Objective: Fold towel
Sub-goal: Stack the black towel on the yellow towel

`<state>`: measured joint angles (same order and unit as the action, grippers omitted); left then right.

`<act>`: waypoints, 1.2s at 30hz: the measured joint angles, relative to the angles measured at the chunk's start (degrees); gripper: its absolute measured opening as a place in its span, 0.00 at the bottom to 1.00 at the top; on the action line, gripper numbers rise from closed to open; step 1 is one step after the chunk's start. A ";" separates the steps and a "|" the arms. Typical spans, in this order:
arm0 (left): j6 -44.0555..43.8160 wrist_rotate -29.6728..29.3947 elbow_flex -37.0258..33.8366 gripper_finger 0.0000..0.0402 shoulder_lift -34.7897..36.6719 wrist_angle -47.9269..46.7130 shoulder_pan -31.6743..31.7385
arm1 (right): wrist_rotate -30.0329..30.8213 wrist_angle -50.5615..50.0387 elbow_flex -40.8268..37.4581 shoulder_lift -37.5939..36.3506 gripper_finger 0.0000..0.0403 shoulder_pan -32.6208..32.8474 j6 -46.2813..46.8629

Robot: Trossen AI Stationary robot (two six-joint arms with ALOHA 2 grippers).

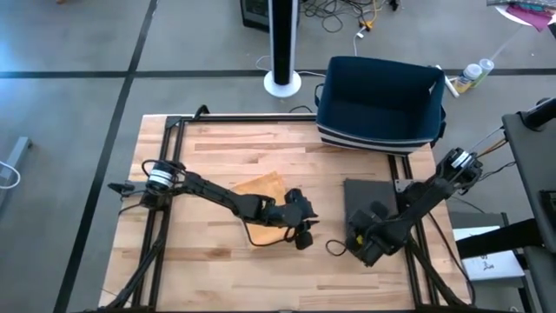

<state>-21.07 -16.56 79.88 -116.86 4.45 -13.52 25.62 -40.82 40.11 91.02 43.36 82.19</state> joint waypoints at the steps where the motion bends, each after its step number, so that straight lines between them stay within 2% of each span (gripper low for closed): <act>1: -0.90 0.00 -0.26 0.19 0.00 0.15 -0.07 | 1.10 4.73 0.29 0.78 0.00 -0.01 -1.70; 3: -2.40 0.55 -0.88 0.19 0.00 0.41 -0.09 | 1.71 12.84 1.53 2.07 0.01 -0.01 -5.57; 6: -2.70 4.06 -1.52 0.19 -0.55 0.78 -0.09 | -0.68 22.08 4.18 3.82 0.00 0.31 -15.07; 9: -3.58 4.52 -1.51 0.19 -1.65 2.89 -0.09 | -2.45 25.68 7.95 5.60 0.00 1.44 -21.16; 11: -4.59 4.34 -0.59 0.19 -2.61 3.48 0.03 | -1.72 23.94 10.74 6.22 0.00 2.27 -23.10; 16: -9.48 3.74 0.16 0.23 -3.98 1.56 2.05 | 3.03 12.13 18.01 5.74 0.01 4.31 -23.09; 19: -13.25 3.61 0.22 0.29 -3.98 0.94 3.51 | 4.10 4.91 22.29 5.45 0.01 5.94 -22.27; 23: -12.67 2.86 -0.55 0.40 -3.98 0.32 4.76 | 4.81 -1.29 25.71 5.60 0.04 7.93 -22.29; 25: -12.36 2.90 -0.71 0.46 -3.96 0.56 5.22 | 4.27 -2.47 26.12 5.60 0.07 9.23 -23.02; 30: -11.00 2.91 -1.49 0.58 -5.03 1.43 5.82 | -2.87 -2.27 25.36 6.34 0.19 12.91 -26.36; 36: -10.52 4.10 0.85 0.60 -9.73 2.95 5.96 | -3.13 -2.25 23.99 8.37 0.37 15.68 -31.53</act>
<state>-31.59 -12.45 80.73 -126.58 7.39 -7.56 22.49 -43.08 64.10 99.38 59.04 50.65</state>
